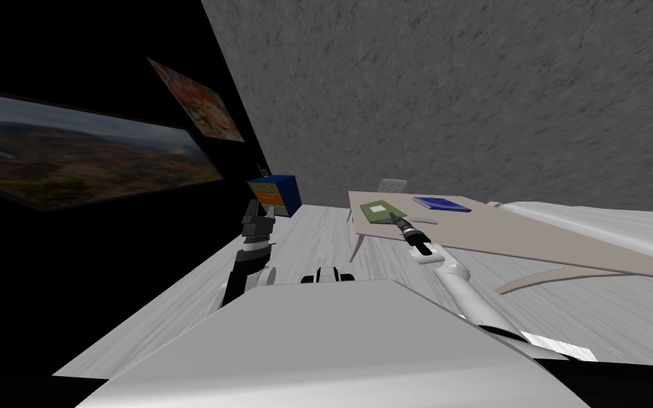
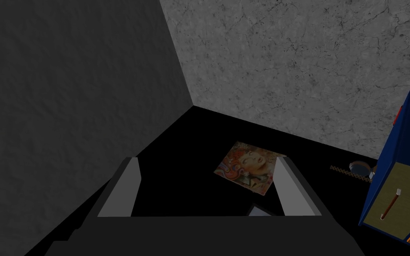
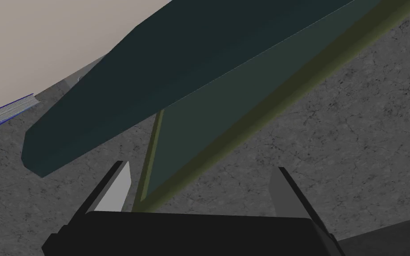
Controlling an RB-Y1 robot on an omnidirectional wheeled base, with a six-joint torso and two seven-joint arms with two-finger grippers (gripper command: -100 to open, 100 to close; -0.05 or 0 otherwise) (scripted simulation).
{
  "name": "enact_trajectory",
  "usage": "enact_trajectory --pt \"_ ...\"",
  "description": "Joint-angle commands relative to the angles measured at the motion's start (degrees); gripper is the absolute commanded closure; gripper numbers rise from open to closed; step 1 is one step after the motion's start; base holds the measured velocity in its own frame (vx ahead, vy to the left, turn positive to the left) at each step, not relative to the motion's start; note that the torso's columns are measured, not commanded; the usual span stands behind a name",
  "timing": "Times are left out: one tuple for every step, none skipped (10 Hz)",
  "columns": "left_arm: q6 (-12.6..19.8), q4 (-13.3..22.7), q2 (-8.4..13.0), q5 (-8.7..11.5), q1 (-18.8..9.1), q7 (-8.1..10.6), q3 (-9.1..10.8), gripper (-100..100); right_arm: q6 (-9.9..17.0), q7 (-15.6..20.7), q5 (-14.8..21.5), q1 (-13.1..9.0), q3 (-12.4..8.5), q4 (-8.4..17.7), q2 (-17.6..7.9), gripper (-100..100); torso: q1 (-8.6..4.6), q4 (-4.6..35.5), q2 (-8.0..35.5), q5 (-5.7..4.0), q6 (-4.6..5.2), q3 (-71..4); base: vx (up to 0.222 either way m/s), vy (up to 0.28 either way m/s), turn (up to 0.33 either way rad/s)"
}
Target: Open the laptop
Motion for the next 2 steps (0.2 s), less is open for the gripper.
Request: enact_trajectory --pt "0.0 0.0 0.0 0.0 0.0 0.00 0.00 0 0.0 0.0 0.0 0.0 0.0 0.0 0.0 0 -0.02 0.0 0.0 -0.02 0.00 0.0 0.000 0.000 0.000" --pt "0.0 0.0 0.0 0.0 0.0 0.00 0.00 0 0.0 0.0 0.0 0.0 0.0 0.0 0.0 0 -0.01 0.0 0.0 -0.02 0.00 0.0 0.000 0.000 0.000"
